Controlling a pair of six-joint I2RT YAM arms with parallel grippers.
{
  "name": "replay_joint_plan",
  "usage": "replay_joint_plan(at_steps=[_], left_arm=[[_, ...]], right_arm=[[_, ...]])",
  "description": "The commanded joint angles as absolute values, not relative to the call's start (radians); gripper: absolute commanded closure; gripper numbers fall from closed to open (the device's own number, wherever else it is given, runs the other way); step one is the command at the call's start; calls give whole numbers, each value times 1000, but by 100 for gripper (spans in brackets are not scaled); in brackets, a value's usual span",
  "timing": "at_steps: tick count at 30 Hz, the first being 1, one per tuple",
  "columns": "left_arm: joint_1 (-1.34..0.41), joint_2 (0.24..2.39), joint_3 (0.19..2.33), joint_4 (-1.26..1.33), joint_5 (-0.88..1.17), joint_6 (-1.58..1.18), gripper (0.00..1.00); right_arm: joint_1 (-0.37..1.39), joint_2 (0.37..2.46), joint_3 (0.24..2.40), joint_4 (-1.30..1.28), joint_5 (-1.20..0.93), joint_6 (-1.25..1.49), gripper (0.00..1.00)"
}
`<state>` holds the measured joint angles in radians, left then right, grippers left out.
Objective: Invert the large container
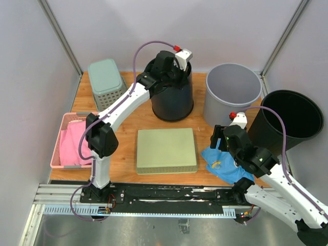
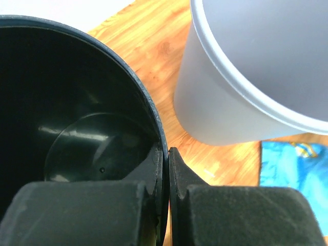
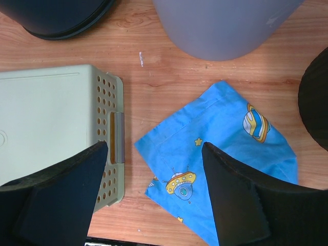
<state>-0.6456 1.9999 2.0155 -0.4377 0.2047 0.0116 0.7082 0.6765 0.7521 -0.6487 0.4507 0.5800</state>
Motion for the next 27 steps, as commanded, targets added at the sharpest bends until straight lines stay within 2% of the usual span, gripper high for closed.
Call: replay_joint_plan(at_steps=[1, 8, 12, 14, 20, 24, 27], left_arm=[[-632, 1820, 2003, -216, 177, -171, 100], [-471, 1756, 1801, 9, 358, -465, 100], [-345, 1751, 1609, 267, 560, -776, 100], [-299, 1746, 1521, 363, 597, -856, 100], [-253, 1724, 1375, 382, 576, -829, 100], [-232, 1742, 1361, 301, 557, -752, 99], [-231, 1760, 1372, 202, 535, -658, 88]], right_arm=[[723, 677, 754, -655, 466, 586, 24], [722, 631, 755, -692, 467, 600, 24], [722, 611, 753, -706, 471, 601, 24], [722, 608, 747, -710, 473, 602, 24], [722, 604, 751, -730, 462, 606, 24], [723, 597, 769, -733, 457, 604, 24], [722, 595, 788, -740, 456, 600, 23]])
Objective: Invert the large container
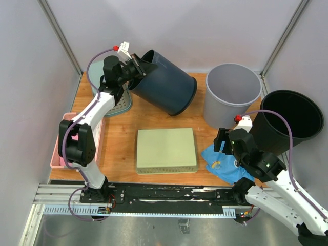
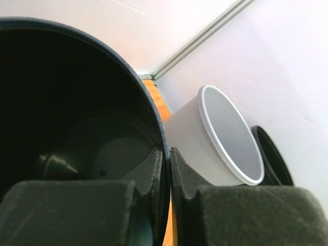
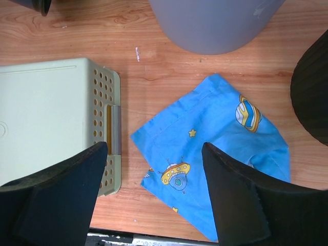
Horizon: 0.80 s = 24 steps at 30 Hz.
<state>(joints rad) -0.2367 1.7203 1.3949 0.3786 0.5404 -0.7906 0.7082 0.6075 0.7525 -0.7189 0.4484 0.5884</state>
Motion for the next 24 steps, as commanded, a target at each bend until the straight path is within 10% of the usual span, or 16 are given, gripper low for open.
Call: replay_joint_plan(at_steps=[1, 15, 24], left_arm=[[-232, 1765, 1369, 180, 531, -637, 82], [-232, 1768, 1351, -15, 425, -450, 42], [-233, 1721, 1417, -150, 376, -365, 35]], right_arm=[[722, 595, 794, -741, 456, 598, 23], [566, 701, 875, -433, 5, 630, 19], [468, 881, 893, -149, -206, 631, 22]])
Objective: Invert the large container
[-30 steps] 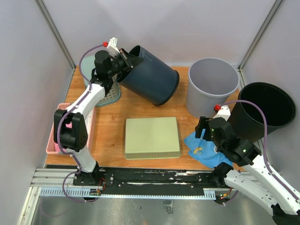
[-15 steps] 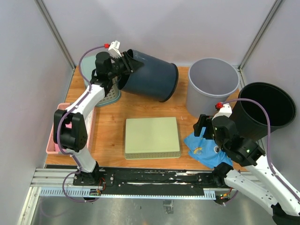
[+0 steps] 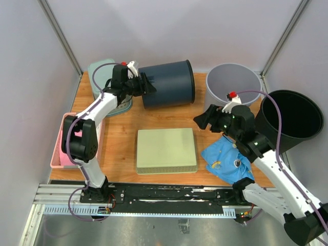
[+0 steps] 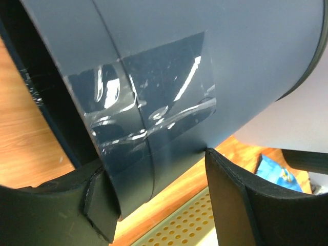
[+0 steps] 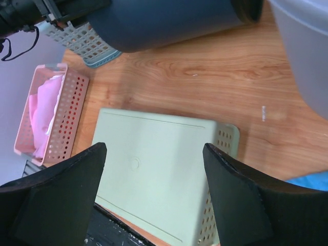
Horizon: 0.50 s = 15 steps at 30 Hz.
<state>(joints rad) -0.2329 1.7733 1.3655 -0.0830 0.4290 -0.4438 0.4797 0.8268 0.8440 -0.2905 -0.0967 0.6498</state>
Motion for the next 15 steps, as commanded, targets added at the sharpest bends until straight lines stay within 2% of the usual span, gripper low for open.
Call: replay_joint_plan(at_steps=[1, 5, 11, 15], left_arm=[[-233, 1705, 1415, -157, 371, -360, 34], [-233, 1654, 1426, -199, 340, -340, 31], [-233, 1585, 1442, -263, 329, -333, 26], [-235, 1502, 1386, -261, 320, -359, 25]], right_arm=[[468, 903, 906, -140, -194, 619, 23], [468, 1010, 995, -206, -67, 536, 26], [457, 1146, 1076, -260, 252, 322, 23], [356, 1289, 1171, -192, 288, 232, 21]])
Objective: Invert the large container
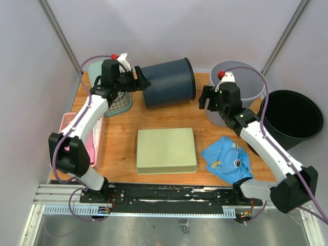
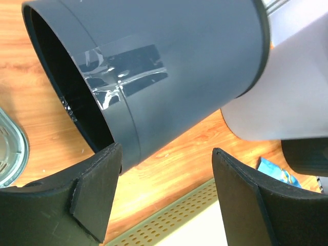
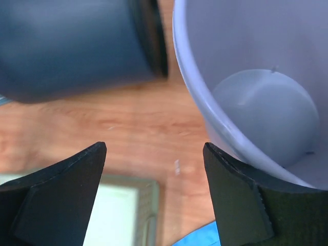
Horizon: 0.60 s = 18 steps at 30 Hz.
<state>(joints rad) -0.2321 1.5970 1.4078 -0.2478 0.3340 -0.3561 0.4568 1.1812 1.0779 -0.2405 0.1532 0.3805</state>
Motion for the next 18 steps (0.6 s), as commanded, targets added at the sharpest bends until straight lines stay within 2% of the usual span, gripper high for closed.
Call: replay_joint_plan(at_steps=[1, 6, 8, 14, 18], left_arm=[[-235, 1480, 1370, -261, 310, -364, 25], [-242, 1385, 1293, -255, 235, -402, 22], [-250, 1362, 1278, -249, 214, -417, 22], [-268, 1339, 1245, -234, 126, -442, 19], [-270, 1342, 1220, -206, 125, -455, 19]], right_arm=[[317, 1329, 1203, -177, 246, 232, 21], [243, 1543, 1433, -195, 127, 246, 22], [245, 1600, 1516, -209, 11, 268, 22], [244, 1664, 1568, -80, -248, 392, 22], [244, 1752, 1640, -29, -344, 428, 21]])
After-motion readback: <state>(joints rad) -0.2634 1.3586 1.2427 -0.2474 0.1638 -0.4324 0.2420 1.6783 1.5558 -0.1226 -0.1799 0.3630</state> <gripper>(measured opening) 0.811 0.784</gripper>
